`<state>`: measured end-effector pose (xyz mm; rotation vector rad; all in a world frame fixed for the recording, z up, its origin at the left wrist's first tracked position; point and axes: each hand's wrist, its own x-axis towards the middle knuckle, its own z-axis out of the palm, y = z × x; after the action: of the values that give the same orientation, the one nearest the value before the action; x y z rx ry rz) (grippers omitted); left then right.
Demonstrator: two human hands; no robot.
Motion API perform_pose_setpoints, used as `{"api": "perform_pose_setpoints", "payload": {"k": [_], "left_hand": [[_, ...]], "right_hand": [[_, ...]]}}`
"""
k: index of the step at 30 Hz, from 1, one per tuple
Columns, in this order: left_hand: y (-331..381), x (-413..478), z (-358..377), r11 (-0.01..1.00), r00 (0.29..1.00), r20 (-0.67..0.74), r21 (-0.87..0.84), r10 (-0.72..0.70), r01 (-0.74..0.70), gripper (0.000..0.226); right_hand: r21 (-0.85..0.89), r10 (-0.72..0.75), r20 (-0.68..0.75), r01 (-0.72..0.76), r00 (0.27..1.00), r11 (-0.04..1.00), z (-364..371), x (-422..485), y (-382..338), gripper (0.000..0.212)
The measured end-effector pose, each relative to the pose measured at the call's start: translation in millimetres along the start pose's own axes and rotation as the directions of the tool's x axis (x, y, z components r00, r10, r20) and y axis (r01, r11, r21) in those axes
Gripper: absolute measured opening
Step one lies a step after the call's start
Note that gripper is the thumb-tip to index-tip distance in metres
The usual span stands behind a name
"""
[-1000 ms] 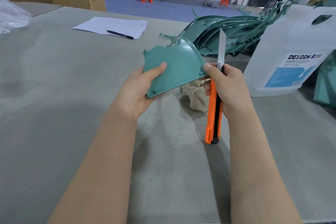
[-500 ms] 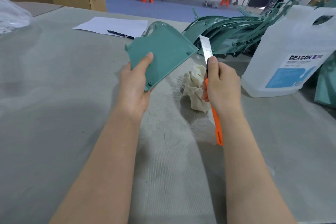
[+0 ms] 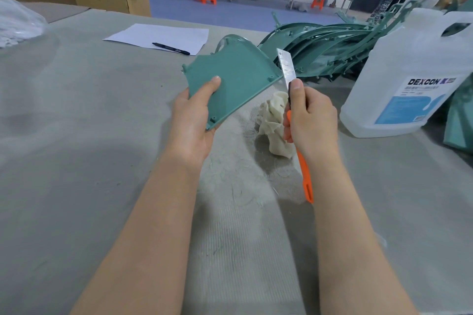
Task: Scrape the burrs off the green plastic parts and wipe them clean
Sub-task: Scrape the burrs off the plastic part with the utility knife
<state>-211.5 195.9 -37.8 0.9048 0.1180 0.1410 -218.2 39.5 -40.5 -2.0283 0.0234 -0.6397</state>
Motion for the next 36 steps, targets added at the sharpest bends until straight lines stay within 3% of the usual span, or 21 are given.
{"api": "perform_pose_setpoints", "payload": {"k": [6,10,12,17,25,28,31,36], "left_hand": [[-1,3,-2,0.999,0.999,-0.031,-0.007,-0.036,0.035,0.006],[-5,3,0,0.998,0.997,0.016,0.002,-0.07,0.07,0.005],[-5,4,1,0.994,0.994,0.036,-0.016,-0.106,0.106,0.004],[-5,4,1,0.976,0.978,0.091,-0.095,-0.187,0.195,0.005],[-4,5,-3,0.966,0.967,0.085,-0.067,-0.242,0.248,0.003],[-5,5,-3,0.967,0.966,0.073,-0.045,-0.247,0.25,0.003],[-3,5,-3,0.978,0.978,0.052,-0.043,-0.202,0.205,0.001],[-5,4,-1,0.999,0.998,-0.065,0.045,-0.028,0.031,0.008]], "right_hand": [[0.272,0.141,-0.015,-0.131,0.99,0.953,-8,1,-3,0.049],[0.475,0.166,0.09,-0.188,0.982,0.86,-11,-1,-9,0.01],[0.528,0.129,0.115,-0.17,0.985,0.832,-11,-3,-12,0.01],[0.557,0.068,0.054,-0.086,0.996,0.826,-9,-6,-19,0.014],[0.53,0.088,-0.071,-0.037,0.994,0.847,-10,-4,-17,0.018],[0.536,0.138,-0.07,-0.079,0.988,0.84,-11,-3,-15,0.016],[0.573,0.282,-0.109,-0.172,0.953,0.801,-15,1,-10,0.015],[0.534,0.405,-0.039,-0.324,0.913,0.781,-21,4,0,0.022]]}}
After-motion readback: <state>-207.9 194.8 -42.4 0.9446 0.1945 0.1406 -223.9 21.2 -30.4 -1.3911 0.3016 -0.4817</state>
